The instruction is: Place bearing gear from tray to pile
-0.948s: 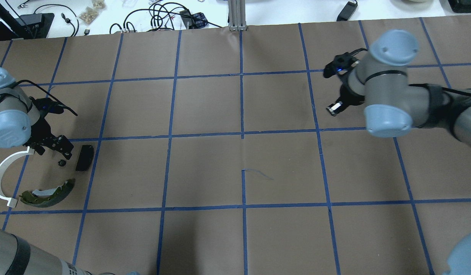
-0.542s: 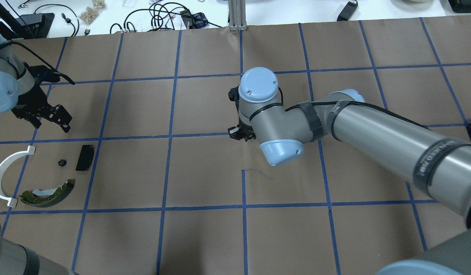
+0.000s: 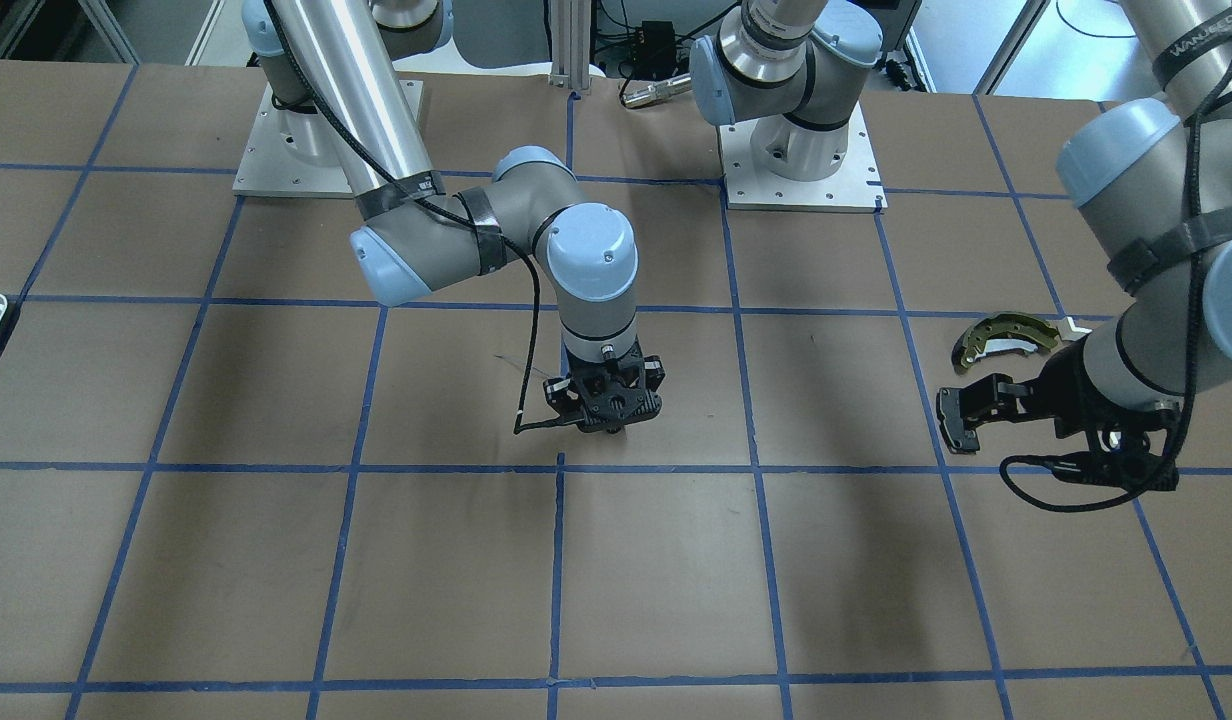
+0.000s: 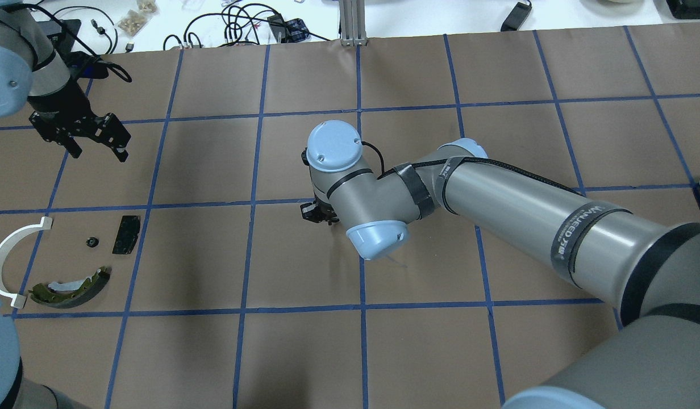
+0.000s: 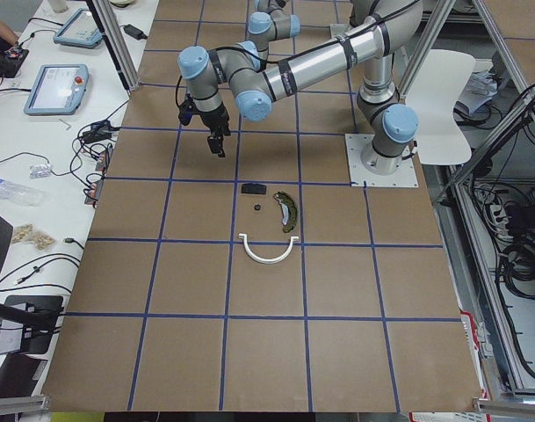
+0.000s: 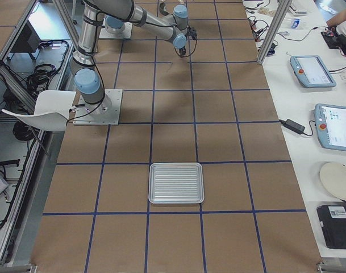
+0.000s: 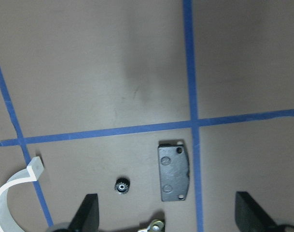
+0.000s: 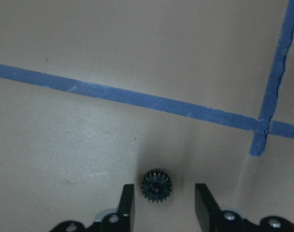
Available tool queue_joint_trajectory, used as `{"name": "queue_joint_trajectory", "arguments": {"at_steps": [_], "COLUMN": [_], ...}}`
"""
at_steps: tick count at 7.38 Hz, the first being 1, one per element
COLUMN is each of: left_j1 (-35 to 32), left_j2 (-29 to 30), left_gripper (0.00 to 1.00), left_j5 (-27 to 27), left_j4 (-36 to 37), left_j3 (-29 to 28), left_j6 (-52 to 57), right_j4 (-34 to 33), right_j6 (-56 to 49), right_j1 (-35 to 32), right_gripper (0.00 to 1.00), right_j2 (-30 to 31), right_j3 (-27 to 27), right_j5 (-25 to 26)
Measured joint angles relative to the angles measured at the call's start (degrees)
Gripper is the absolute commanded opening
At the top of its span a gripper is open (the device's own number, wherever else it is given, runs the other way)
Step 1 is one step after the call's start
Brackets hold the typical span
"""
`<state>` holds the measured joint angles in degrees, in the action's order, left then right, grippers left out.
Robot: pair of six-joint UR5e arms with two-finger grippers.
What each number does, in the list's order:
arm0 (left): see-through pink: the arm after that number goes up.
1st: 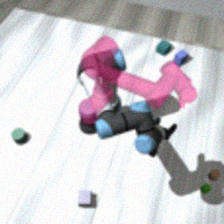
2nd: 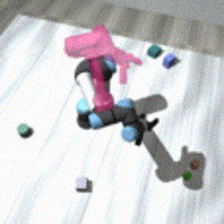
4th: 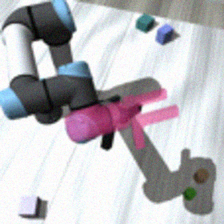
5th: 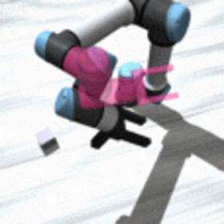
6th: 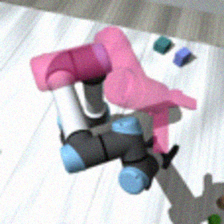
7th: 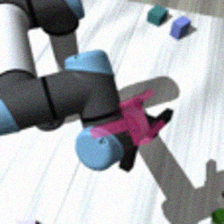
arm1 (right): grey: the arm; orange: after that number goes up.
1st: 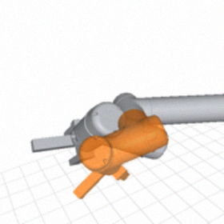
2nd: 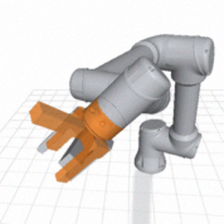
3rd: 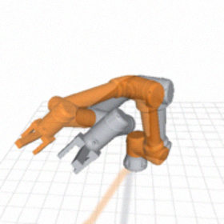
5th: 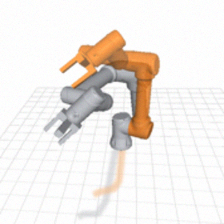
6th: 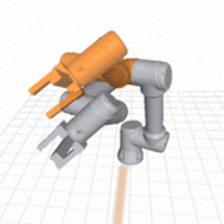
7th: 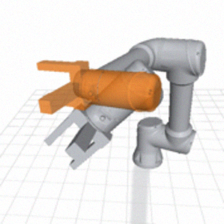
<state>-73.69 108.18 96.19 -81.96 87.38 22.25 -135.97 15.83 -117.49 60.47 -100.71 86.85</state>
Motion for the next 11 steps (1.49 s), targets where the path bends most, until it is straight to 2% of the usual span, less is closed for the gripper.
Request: {"name": "queue_joint_trajectory", "arguments": {"at_steps": [2,5,6,7,9,10,11], "left_j1": [-6.68,-18.72,-21.79,-24.1,-28.22,-29.92,-30.78], "left_j2": [-1.0,-0.41,0.29,0.97,2.75,3.61,4.45], "left_gripper": [1.0,1.0,0.97,0.9,0.91,0.91,0.9], "left_j5": [-0.98,-3.43,-5.41,-6.49,-7.05,-7.12,-7.21], "left_j4": [-0.19,0.16,0.85,1.61,4.62,8.41,13.28], "left_j3": [0.02,0.55,0.58,0.62,2.1,4.18,7.05], "left_j6": [-7.25,-21.56,-26.23,-28.85,-30.62,-31.2,-31.94], "right_j4": [6.33,23.11,27.88,32.41,40.58,41.85,40.17], "right_j6": [-1.58,-13.33,-14.79,-15.15,-15.33,-16.62,-18.29], "right_j1": [4.44,18.24,20.38,21.11,21.08,21.27,21.78], "right_gripper": [1.0,1.0,1.0,1.0,1.0,1.0,1.0], "right_j2": [4.38,17.95,22.0,24.8,28.03,29.49,30.25], "right_j3": [1.35,3.45,4.87,7.07,11.33,11.15,9.89], "right_j5": [-0.27,-0.36,-0.22,0.09,0.51,0.38,0.08]}}
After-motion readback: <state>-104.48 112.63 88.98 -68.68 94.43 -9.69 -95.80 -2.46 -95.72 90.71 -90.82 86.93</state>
